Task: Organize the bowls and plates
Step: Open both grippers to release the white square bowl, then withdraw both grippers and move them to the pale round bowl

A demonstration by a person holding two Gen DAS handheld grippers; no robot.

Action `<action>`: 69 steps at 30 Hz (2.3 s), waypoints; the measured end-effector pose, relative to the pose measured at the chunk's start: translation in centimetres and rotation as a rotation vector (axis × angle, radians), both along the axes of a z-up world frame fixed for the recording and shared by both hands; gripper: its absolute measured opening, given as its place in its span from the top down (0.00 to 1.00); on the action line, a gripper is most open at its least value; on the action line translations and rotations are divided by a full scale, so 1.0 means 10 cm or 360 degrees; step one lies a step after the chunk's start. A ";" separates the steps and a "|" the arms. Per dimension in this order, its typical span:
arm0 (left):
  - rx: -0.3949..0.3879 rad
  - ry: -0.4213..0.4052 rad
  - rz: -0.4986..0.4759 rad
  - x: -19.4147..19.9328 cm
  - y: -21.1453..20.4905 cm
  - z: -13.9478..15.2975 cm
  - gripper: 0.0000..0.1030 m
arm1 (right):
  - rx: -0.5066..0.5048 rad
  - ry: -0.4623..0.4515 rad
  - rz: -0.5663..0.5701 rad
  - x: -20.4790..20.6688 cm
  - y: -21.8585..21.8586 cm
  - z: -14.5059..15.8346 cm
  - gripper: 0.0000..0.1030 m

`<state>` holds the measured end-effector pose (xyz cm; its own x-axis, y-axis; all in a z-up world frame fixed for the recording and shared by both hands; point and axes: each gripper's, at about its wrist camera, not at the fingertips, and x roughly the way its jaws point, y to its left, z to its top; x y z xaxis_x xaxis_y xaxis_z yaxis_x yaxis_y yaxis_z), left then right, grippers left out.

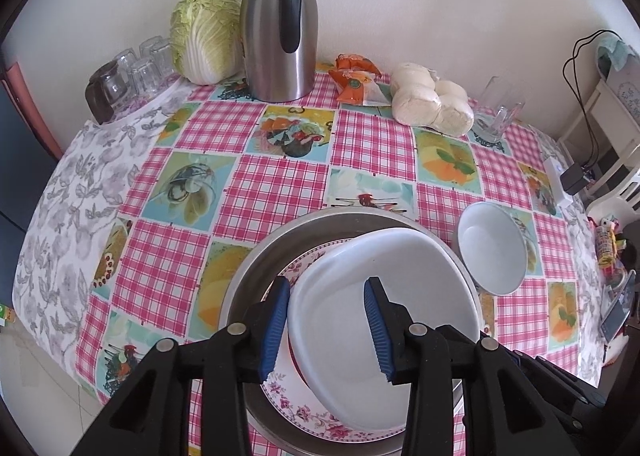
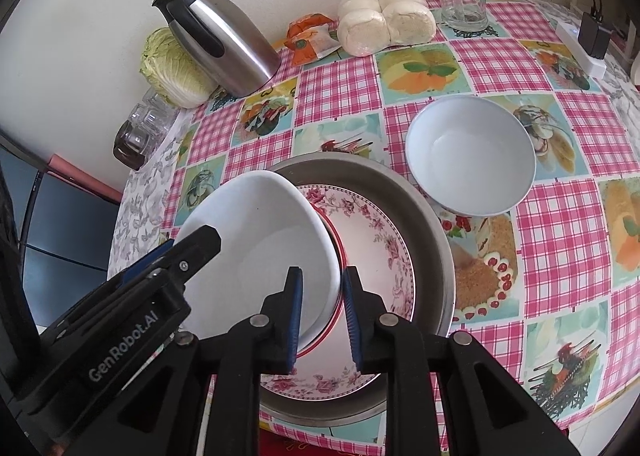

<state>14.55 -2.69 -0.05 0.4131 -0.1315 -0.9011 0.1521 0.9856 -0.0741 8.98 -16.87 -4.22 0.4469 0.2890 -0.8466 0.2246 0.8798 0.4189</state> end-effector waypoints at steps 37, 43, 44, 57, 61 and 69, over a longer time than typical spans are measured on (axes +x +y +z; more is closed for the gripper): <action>0.0021 -0.0098 0.0243 0.01 0.29 0.13 0.05 | -0.0198 -0.0113 -0.0085 -0.08 -0.12 0.24 0.22; 0.0057 -0.0239 0.0373 -0.02 0.42 0.18 0.00 | -0.0228 -0.0143 -0.0115 -0.08 -0.17 0.26 0.06; 0.0054 -0.0244 0.0386 -0.02 0.43 0.19 0.00 | -0.0234 -0.0149 -0.0122 -0.09 -0.18 0.27 0.06; 0.0026 -0.0341 0.0421 -0.11 0.34 0.28 0.00 | -0.0286 -0.0203 -0.0167 -0.18 -0.37 0.38 0.05; 0.0047 -0.0425 0.0347 -0.16 0.14 0.37 0.00 | -0.0314 -0.0218 -0.0221 -0.25 -0.56 0.42 0.05; 0.0149 -0.0412 0.0069 -0.21 -0.51 0.41 0.00 | -0.0341 -0.0202 -0.0416 -0.45 -1.17 0.44 0.05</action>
<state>12.41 -7.78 4.04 0.6348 -0.0296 -0.7721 0.1116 0.9923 0.0537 4.48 -28.62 0.21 0.5876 -0.0268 -0.8087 0.4115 0.8705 0.2701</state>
